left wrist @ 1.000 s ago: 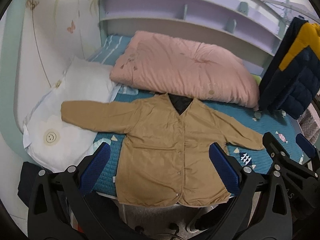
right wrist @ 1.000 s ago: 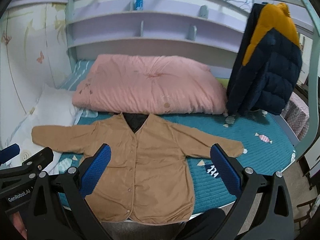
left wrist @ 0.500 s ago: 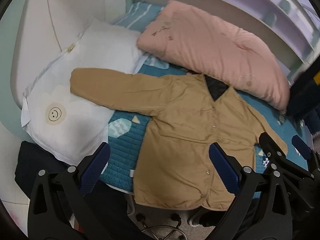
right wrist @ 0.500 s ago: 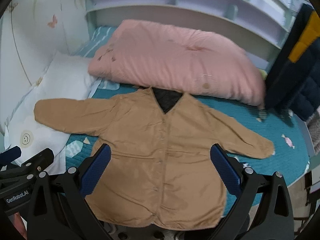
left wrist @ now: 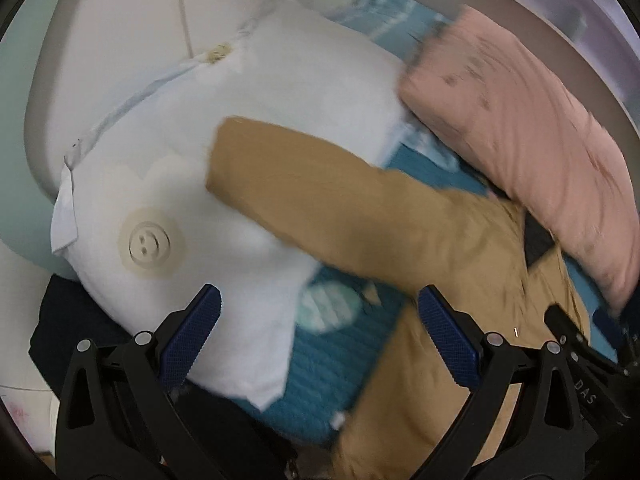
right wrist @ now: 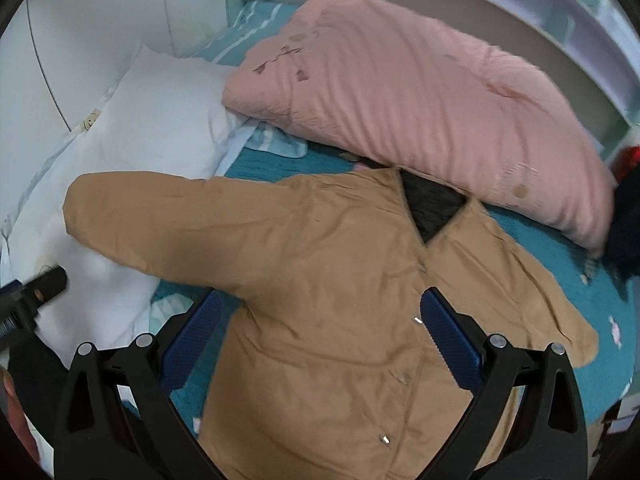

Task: Fold large clothes
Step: 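Reach the left tool to the sleeve cuff while the right tool reaches the jacket body, then grasp the sleeve cuff with the left tool and lift it toward the jacket center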

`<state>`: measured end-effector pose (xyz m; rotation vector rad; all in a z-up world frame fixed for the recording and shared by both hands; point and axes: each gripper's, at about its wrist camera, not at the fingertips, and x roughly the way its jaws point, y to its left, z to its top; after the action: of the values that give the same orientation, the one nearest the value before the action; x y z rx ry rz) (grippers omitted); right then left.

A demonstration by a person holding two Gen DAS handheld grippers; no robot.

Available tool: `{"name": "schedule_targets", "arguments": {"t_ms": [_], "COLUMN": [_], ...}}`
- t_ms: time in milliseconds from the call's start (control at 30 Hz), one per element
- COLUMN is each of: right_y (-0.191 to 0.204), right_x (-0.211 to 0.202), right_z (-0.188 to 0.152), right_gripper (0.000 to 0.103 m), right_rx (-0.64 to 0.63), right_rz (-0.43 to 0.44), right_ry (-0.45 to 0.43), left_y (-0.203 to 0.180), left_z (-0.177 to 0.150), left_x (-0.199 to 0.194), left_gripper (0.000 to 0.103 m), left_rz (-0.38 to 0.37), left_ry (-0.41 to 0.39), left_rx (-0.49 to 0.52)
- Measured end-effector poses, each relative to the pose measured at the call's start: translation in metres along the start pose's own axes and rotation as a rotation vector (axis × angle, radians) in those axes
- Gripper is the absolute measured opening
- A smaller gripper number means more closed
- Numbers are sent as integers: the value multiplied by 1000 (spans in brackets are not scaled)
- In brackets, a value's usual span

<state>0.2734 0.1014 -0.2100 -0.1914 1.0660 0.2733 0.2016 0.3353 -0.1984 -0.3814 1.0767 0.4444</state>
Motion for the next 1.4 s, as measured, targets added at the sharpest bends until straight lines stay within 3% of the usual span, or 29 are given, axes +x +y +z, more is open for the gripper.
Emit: {"name": "schedule_targets", "arguments": {"t_ms": [100, 200, 233, 367, 500, 600, 733, 833, 933, 967, 1000, 1033, 1067, 1100, 1167, 1233, 1400], "right_y": [7, 13, 14, 15, 20, 23, 33, 39, 45, 47, 47, 47, 47, 48, 51, 52, 48], "right_x": [35, 72, 85, 128, 175, 213, 257, 270, 271, 273, 275, 277, 277, 277, 280, 280, 274], "right_z": [25, 44, 49, 60, 62, 51, 31, 26, 28, 29, 29, 29, 29, 29, 28, 27, 21], "right_gripper": [90, 65, 62, 28, 9, 7, 7, 4, 4, 4, 4, 4, 4, 4, 4, 4, 4], "right_rx": [-5, -17, -11, 34, 82, 132, 119, 97, 65, 58, 59, 64, 63, 61, 55, 49, 82], "right_rz": [12, -1, 18, 92, 164, 214, 162, 146, 121, 117, 122, 124, 140, 144, 148, 152, 162], "right_ry": [29, 68, 91, 205, 320, 438, 527, 495, 502, 505, 502, 503, 490, 488, 478, 468, 439], "left_y": [24, 46, 55, 77, 92, 102, 113, 118, 121, 121, 121, 120, 119, 118, 114, 113, 96], "left_z": [28, 50, 57, 74, 82, 84, 88, 91, 90, 88, 86, 83, 82, 81, 81, 81, 84], "left_x": [17, 36, 42, 57, 71, 82, 97, 114, 135, 145, 152, 160, 163, 165, 162, 156, 138], "left_gripper": [98, 98, 98, 98, 98, 98, 98, 98, 97, 93, 82, 57, 45, 39, 16, 12, 10], "left_rz": [43, 72, 65, 47, 31, 13, 13, -54, -120, -175, -205, -202, -168, -130, -127, -170, -124], "left_ry": [-23, -27, -18, -1, 28, 41, 51, 82, 162, 192, 211, 239, 246, 237, 217, 209, 178], "left_rx": [-59, -110, -133, -171, -203, -236, -280, -306, -341, -362, -374, -381, -374, -359, -329, -331, -254]}}
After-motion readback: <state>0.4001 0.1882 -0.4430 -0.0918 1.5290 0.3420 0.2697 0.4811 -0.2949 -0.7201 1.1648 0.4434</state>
